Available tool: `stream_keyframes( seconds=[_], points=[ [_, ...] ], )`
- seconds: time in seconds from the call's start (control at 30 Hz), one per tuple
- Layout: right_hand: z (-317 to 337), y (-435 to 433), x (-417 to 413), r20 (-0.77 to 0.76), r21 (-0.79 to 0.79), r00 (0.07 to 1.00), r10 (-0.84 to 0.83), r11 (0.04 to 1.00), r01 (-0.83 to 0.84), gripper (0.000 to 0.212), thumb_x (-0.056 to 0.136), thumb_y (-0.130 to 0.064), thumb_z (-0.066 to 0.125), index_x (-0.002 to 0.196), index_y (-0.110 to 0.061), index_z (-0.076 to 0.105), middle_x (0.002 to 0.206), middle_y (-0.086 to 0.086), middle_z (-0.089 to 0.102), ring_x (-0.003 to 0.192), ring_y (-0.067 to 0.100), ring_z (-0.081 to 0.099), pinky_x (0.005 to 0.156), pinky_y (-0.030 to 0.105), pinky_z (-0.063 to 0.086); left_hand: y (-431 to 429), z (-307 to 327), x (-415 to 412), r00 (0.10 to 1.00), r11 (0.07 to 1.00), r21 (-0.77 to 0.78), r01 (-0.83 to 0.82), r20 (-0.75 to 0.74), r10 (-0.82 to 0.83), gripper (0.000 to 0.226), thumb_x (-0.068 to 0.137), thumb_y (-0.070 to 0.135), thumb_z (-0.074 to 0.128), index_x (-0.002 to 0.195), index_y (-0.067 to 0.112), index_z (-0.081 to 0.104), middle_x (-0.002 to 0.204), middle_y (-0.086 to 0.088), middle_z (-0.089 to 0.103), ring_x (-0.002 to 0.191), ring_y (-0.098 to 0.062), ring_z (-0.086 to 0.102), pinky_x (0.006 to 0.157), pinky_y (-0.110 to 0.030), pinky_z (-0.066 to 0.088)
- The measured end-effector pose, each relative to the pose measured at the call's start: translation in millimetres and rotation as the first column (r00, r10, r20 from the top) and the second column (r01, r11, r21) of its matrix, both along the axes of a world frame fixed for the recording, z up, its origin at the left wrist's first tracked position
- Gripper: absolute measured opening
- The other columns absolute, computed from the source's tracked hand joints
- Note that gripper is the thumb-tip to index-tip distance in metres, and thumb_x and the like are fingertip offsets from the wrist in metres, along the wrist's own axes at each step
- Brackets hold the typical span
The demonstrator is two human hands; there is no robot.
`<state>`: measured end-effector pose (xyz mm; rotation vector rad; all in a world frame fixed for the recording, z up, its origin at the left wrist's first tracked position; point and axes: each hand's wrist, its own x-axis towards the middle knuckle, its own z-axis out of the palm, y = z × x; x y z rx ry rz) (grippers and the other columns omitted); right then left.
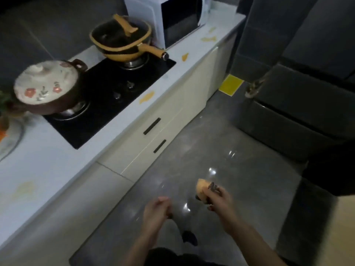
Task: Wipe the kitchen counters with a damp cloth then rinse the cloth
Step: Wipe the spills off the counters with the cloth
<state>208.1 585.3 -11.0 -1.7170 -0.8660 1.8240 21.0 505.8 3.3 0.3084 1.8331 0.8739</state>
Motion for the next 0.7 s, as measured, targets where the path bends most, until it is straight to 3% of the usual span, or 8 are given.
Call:
stream_keyframes(
  seconds=[0.1, 0.27, 0.47, 0.7],
  points=[
    [-4.9, 48.7, 25.6, 0.021, -0.005, 0.997, -0.078, 0.997, 0.078, 0.03, 0.085, -0.03, 0.072, 0.109, -0.015, 0.065, 0.099, 0.009, 0.073, 0.09, 0.026, 0.071, 0.059, 0.027, 0.049, 71.5, -2.7, 20.7, 0.995, 0.994, -0.028, 0.103, -0.013, -0.103, 0.016, 0.091, 0.018, 0.064, 0.077, 0.013, 0.069, 0.072, -0.005, 0.069, 0.067, -0.015, 0.062, 0.064, -0.029, 0.05],
    [-15.2, 155.9, 51.8, 0.01, 0.014, 0.98, -0.2, 0.98, 0.2, 0.026, 0.083, -0.028, 0.074, 0.105, -0.016, 0.066, 0.096, 0.008, 0.074, 0.084, 0.026, 0.07, 0.063, 0.031, 0.049, 210.2, -18.2, 47.6, 0.966, 0.967, -0.013, 0.256, -0.034, -0.256, 0.014, 0.091, 0.022, 0.064, 0.086, 0.011, 0.07, 0.081, -0.009, 0.072, 0.081, -0.023, 0.067, 0.077, -0.038, 0.052],
    [-6.5, 308.4, 75.6, 0.039, 0.026, 0.959, -0.279, 0.96, 0.279, 0.028, 0.083, -0.03, 0.074, 0.106, -0.017, 0.065, 0.096, 0.005, 0.074, 0.085, 0.024, 0.069, 0.064, 0.031, 0.049, 382.7, -17.7, 75.6, 0.935, 0.934, 0.033, 0.355, 0.008, -0.356, 0.014, 0.093, 0.016, 0.062, 0.081, 0.013, 0.068, 0.069, -0.003, 0.066, 0.065, -0.013, 0.06, 0.059, -0.024, 0.044],
    [7.8, 456.5, 88.9, 0.002, 0.022, 0.946, -0.323, 0.946, 0.323, 0.026, 0.084, -0.029, 0.073, 0.106, -0.016, 0.065, 0.094, 0.007, 0.075, 0.081, 0.023, 0.069, 0.065, 0.032, 0.046, 543.2, 3.9, 104.1, 0.895, 0.886, 0.141, 0.442, -0.008, -0.446, 0.008, 0.092, 0.009, 0.062, 0.091, 0.011, 0.069, 0.076, -0.001, 0.068, 0.068, -0.007, 0.062, 0.06, -0.015, 0.048]
  ],
)
